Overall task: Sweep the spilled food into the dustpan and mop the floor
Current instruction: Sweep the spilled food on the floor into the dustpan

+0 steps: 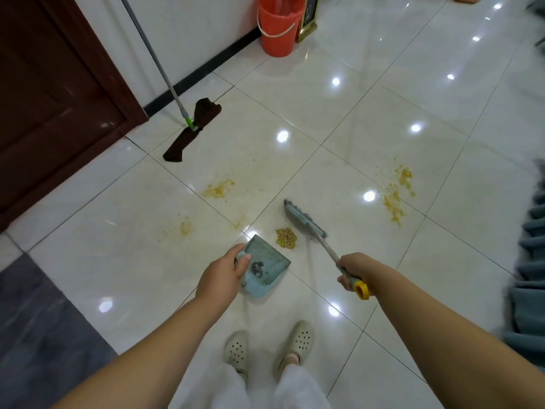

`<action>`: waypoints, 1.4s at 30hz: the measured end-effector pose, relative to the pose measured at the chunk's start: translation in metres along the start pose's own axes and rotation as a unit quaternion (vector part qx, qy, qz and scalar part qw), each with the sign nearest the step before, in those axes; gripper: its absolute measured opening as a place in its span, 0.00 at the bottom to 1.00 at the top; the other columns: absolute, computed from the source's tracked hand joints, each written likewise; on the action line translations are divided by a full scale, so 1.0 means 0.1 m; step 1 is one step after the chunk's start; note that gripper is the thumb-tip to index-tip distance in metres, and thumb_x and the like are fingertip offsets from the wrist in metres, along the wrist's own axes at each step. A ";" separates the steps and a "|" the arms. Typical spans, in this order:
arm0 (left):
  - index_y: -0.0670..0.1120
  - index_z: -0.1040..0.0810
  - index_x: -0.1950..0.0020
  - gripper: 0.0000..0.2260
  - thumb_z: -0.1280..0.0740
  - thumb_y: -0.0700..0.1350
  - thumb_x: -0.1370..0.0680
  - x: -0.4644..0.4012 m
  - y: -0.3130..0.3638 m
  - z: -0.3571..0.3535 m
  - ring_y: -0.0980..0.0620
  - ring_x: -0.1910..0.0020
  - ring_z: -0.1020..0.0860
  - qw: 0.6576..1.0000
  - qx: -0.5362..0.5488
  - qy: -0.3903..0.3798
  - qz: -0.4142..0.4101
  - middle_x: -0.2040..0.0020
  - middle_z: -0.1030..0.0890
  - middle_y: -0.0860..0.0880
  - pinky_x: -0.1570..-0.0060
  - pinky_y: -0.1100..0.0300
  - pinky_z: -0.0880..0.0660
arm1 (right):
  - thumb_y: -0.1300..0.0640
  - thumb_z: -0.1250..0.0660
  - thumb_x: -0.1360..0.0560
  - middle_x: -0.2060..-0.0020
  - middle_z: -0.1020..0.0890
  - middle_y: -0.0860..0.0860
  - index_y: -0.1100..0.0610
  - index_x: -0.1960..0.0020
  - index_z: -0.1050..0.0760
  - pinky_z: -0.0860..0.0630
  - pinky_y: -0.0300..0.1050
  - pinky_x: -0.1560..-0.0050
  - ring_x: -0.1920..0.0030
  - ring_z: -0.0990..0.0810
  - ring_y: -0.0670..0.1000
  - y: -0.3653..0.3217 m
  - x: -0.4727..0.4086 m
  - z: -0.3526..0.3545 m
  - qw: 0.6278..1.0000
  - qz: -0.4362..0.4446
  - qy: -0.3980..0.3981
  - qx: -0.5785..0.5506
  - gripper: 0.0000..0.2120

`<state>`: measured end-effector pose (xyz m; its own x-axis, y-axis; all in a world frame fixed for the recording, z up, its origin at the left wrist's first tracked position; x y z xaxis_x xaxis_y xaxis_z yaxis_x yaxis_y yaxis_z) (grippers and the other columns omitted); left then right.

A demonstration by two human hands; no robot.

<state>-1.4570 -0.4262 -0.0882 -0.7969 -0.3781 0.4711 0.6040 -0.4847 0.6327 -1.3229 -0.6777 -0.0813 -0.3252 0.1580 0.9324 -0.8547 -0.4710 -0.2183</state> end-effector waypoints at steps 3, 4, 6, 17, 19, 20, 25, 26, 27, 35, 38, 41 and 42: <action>0.54 0.32 0.30 0.20 0.45 0.58 0.20 -0.06 0.06 -0.04 0.52 0.60 0.23 1.000 -0.015 -0.005 0.001 0.63 0.23 0.54 0.65 0.61 0.31 | 0.63 0.44 0.19 0.63 0.28 0.60 0.66 0.43 0.36 0.31 0.32 0.83 0.70 0.30 0.50 0.07 -0.03 -0.09 0.999 -0.012 -0.026 0.046 0.08; 0.54 0.33 0.29 0.20 0.45 0.58 0.20 -0.09 0.07 -0.05 0.51 0.60 0.23 1.000 -0.020 -0.006 0.000 0.62 0.23 0.53 0.63 0.60 0.31 | 0.63 0.44 0.20 0.63 0.28 0.60 0.67 0.42 0.36 0.31 0.32 0.83 0.71 0.30 0.50 0.11 -0.04 -0.12 0.998 -0.015 -0.033 0.058 0.09; 0.54 0.33 0.29 0.20 0.46 0.57 0.19 -0.12 0.11 -0.06 0.49 0.57 0.21 1.000 -0.023 -0.009 0.000 0.56 0.20 0.50 0.60 0.59 0.29 | 0.63 0.43 0.21 0.61 0.25 0.61 0.68 0.38 0.34 0.30 0.33 0.81 0.72 0.28 0.50 0.21 -0.05 -0.15 0.995 -0.002 -0.043 0.095 0.14; 0.53 0.34 0.28 0.20 0.46 0.55 0.19 -0.01 0.23 -0.27 0.46 0.45 0.22 0.999 -0.031 -0.006 -0.015 0.41 0.20 0.45 0.57 0.60 0.30 | 0.60 0.39 0.21 0.74 0.27 0.56 0.64 0.44 0.32 0.31 0.34 0.82 0.83 0.33 0.46 0.55 0.34 0.06 0.980 -0.073 -0.178 -0.042 0.08; 0.53 0.34 0.28 0.20 0.46 0.55 0.19 0.02 0.19 -0.26 0.46 0.46 0.21 0.999 -0.031 -0.005 -0.019 0.41 0.20 0.45 0.58 0.60 0.31 | 0.59 0.40 0.20 0.74 0.28 0.56 0.63 0.45 0.32 0.32 0.33 0.82 0.83 0.33 0.45 0.55 0.42 0.12 0.981 -0.065 -0.179 -0.047 0.07; 0.53 0.34 0.28 0.20 0.46 0.56 0.19 0.04 0.17 -0.25 0.47 0.48 0.21 0.999 -0.032 -0.005 -0.021 0.42 0.20 0.46 0.59 0.60 0.31 | 0.59 0.41 0.20 0.72 0.28 0.56 0.62 0.44 0.32 0.32 0.33 0.82 0.83 0.33 0.45 0.55 0.44 0.14 0.982 -0.055 -0.178 -0.036 0.07; 0.54 0.33 0.29 0.20 0.45 0.58 0.20 0.09 0.05 -0.11 0.49 0.56 0.22 1.000 -0.020 0.002 -0.009 0.53 0.19 0.49 0.63 0.60 0.31 | 0.62 0.45 0.20 0.70 0.30 0.56 0.58 0.50 0.31 0.33 0.34 0.81 0.83 0.34 0.46 0.38 0.43 0.07 0.986 0.008 -0.142 0.087 0.05; 0.54 0.33 0.29 0.20 0.45 0.58 0.20 0.12 0.03 -0.09 0.50 0.57 0.22 1.000 -0.015 0.005 -0.009 0.55 0.20 0.50 0.64 0.61 0.31 | 0.63 0.45 0.21 0.70 0.30 0.55 0.57 0.53 0.31 0.33 0.35 0.80 0.82 0.32 0.47 0.33 0.40 0.04 0.983 0.029 -0.126 0.127 0.06; 0.55 0.32 0.30 0.19 0.45 0.57 0.20 0.15 0.01 -0.07 0.52 0.59 0.22 1.000 -0.014 0.006 -0.010 0.58 0.21 0.52 0.66 0.62 0.31 | 0.62 0.44 0.21 0.69 0.29 0.54 0.55 0.55 0.32 0.31 0.37 0.79 0.79 0.30 0.47 0.28 0.36 -0.01 0.977 0.056 -0.104 0.177 0.06; 0.55 0.31 0.31 0.19 0.43 0.57 0.20 0.40 -0.22 -0.06 0.58 0.64 0.25 1.000 0.007 0.013 0.000 0.63 0.23 0.55 0.68 0.64 0.33 | 0.61 0.47 0.20 0.69 0.28 0.56 0.64 0.38 0.33 0.32 0.34 0.80 0.78 0.31 0.49 0.40 0.10 -0.28 0.935 0.044 -0.029 0.351 0.13; 0.55 0.31 0.31 0.19 0.43 0.57 0.20 0.44 -0.26 -0.06 0.58 0.64 0.25 1.000 0.010 0.011 0.000 0.67 0.26 0.55 0.68 0.64 0.33 | 0.59 0.47 0.19 0.71 0.28 0.56 0.63 0.45 0.35 0.32 0.37 0.78 0.77 0.31 0.50 0.55 0.09 -0.28 0.929 -0.008 0.004 0.369 0.08; 0.55 0.31 0.30 0.19 0.44 0.57 0.20 0.47 -0.28 -0.04 0.53 0.62 0.25 1.000 0.006 0.004 -0.008 0.64 0.25 0.53 0.68 0.64 0.33 | 0.59 0.47 0.20 0.72 0.28 0.56 0.63 0.46 0.35 0.32 0.39 0.76 0.78 0.31 0.50 0.71 0.12 -0.20 0.927 -0.035 0.015 0.373 0.08; 0.55 0.31 0.30 0.19 0.44 0.57 0.20 0.48 -0.29 -0.04 0.53 0.61 0.26 1.000 0.006 0.002 -0.010 0.63 0.23 0.51 0.68 0.63 0.33 | 0.59 0.47 0.20 0.72 0.28 0.56 0.63 0.46 0.35 0.32 0.37 0.77 0.79 0.31 0.50 0.75 0.15 -0.17 0.929 -0.033 0.017 0.368 0.08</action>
<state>-1.5132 -0.4332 -0.0864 -0.8092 -0.3705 0.4559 0.5871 -0.4830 0.6496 -1.3981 -0.6960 -0.0885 -0.3048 0.2296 0.9243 -0.3702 -0.9227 0.1072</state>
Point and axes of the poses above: each hand's wrist, its own x-axis away from the middle knuckle, its own z-axis out of the back of the hand, y = z × x, the point moved 1 cm from there along -x, towards the middle knuckle
